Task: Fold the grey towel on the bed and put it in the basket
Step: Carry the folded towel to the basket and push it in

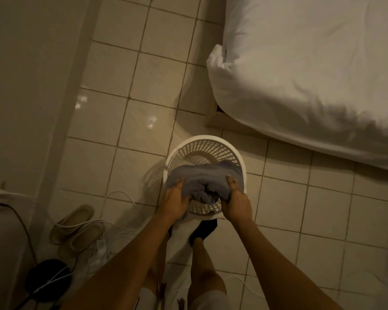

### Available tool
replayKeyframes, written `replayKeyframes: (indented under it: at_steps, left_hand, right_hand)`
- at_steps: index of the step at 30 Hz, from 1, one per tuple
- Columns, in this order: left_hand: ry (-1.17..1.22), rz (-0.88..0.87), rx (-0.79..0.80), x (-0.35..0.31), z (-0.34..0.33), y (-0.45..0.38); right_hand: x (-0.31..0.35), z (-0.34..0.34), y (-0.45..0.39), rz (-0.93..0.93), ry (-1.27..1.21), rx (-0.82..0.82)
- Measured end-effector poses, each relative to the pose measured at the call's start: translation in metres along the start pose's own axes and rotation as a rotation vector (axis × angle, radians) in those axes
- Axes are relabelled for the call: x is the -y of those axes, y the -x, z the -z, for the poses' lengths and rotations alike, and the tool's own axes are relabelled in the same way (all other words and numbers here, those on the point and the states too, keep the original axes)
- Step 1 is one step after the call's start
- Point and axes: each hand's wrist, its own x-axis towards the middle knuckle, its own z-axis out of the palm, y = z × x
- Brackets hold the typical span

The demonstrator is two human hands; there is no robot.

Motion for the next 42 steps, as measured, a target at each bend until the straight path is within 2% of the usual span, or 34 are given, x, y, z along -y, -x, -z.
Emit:
replayKeyframes:
  at_steps: [7,13,17,20,22,25,27,32,35,39,42]
  left_hand:
    - [0.156,-0.019,-0.019,-0.012,-0.001,0.001]
    - [0.232,0.012,-0.029,-0.019,-0.006,0.005]
    - [0.311,0.129,-0.017,-0.024,-0.014,0.008]
    - [0.384,0.186,0.029,-0.026,-0.019,0.011]
    - [0.561,0.279,0.096,-0.027,-0.02,0.012]
    - [0.988,0.534,0.292,-0.033,-0.012,0.014]
    - [1.123,0.567,0.355,-0.025,-0.01,0.01]
    - [1.383,0.59,0.345,-0.01,-0.02,-0.005]
    - [1.449,0.633,0.369,0.01,-0.037,-0.03]
    - [1.354,0.731,0.447,0.04,-0.058,-0.054]
    - [1.377,0.747,0.388,0.057,-0.074,-0.061]
  right_hand:
    - [-0.002,0.0,0.001,0.065,-0.092,0.02]
    - [0.004,-0.001,0.009,0.049,-0.198,-0.015]
    - [0.007,-0.006,0.015,0.032,-0.351,-0.049]
    - [0.007,-0.007,0.016,0.06,-0.371,-0.053]
    - [0.007,-0.003,0.016,0.085,-0.357,-0.043]
    - [0.002,0.002,0.011,0.137,-0.275,-0.014]
    - [-0.002,0.004,0.004,0.187,-0.163,0.002]
    - [0.001,0.003,-0.018,0.279,0.1,0.026]
    - [0.002,0.003,-0.038,0.323,0.245,0.019]
    - [-0.003,-0.018,-0.068,0.434,0.498,0.13]
    - [-0.01,-0.054,-0.081,0.457,0.575,0.185]
